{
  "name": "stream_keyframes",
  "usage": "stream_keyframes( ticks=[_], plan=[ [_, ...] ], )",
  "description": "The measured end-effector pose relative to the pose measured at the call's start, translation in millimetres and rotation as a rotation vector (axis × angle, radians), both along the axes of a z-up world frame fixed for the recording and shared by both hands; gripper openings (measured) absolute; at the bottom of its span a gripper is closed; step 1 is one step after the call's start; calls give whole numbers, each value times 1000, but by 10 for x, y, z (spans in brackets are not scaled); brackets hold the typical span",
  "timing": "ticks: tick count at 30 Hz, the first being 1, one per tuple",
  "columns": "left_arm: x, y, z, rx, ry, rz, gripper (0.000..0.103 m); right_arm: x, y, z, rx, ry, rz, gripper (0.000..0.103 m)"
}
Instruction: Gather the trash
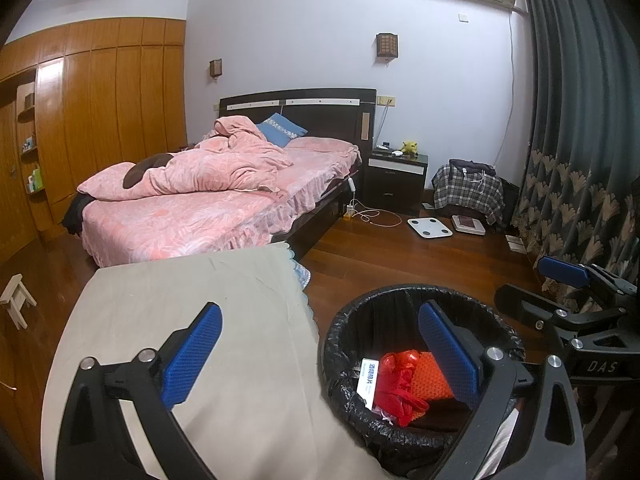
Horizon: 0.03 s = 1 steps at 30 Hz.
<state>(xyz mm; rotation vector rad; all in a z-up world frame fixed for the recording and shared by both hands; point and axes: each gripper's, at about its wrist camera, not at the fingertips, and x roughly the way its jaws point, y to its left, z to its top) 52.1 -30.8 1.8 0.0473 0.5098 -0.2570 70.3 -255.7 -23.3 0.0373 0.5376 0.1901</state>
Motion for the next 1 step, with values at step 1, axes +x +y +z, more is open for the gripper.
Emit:
stream_keyframes(
  ticks=[1],
  plan=[
    [9, -36, -2, 0, 0, 0, 97, -2, 1, 4, 0, 0, 0, 98]
  ],
)
